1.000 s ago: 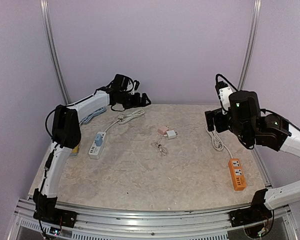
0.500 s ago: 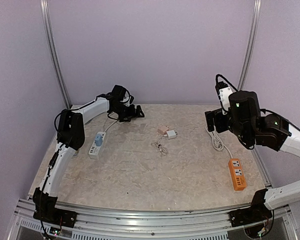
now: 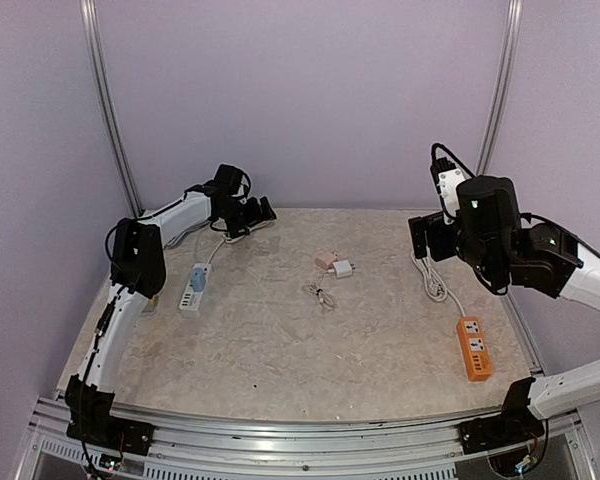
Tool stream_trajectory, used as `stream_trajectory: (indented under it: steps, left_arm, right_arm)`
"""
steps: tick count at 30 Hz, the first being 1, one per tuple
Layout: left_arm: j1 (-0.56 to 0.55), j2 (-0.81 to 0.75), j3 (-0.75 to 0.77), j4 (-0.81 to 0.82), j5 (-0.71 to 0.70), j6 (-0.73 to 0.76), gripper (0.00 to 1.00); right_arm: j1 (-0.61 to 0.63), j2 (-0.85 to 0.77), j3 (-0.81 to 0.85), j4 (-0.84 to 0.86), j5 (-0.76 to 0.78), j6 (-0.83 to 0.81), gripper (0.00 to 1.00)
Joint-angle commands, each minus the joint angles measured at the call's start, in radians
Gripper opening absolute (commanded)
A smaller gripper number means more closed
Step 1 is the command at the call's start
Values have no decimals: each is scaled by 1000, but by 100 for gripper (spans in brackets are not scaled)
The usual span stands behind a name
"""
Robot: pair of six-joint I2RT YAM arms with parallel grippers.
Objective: Insert the plug
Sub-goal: Adjust the socket at the corner of the board, then move the socket to the center of the board.
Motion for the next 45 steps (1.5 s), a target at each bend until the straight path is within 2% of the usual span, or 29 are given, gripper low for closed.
stream_trajectory:
  steps: [1, 7, 17, 23, 28, 34, 40, 45]
  left_arm:
    - [52, 20, -16, 40, -87, -84, 99]
    - [67, -10, -65, 91, -107, -96, 99]
    - [28, -156, -199, 215, 24, -75, 99]
    - [-20, -239, -238, 241, 67, -48, 99]
    - [-61, -322, -287, 247, 83, -21, 99]
    - [-134, -447, -455, 269, 68, 3, 99]
    - [-216, -589, -658, 290, -1, 27, 99]
    - [-275, -698, -857, 346, -45, 30, 99]
  right_arm:
    - [5, -15, 18, -35, 5, 22, 100]
    - [5, -21, -6, -55, 7, 43, 100]
    - [-3, 3, -116, -142, 65, 217, 100]
    - [-53, 10, -237, -179, 43, 349, 100]
    - [-162, 9, -309, -147, -16, 339, 100]
    - [-295, 18, -359, -126, -132, 322, 100]
    - [-340, 62, -352, -202, -229, 412, 100]
    - [-351, 137, -311, -285, -223, 483, 100]
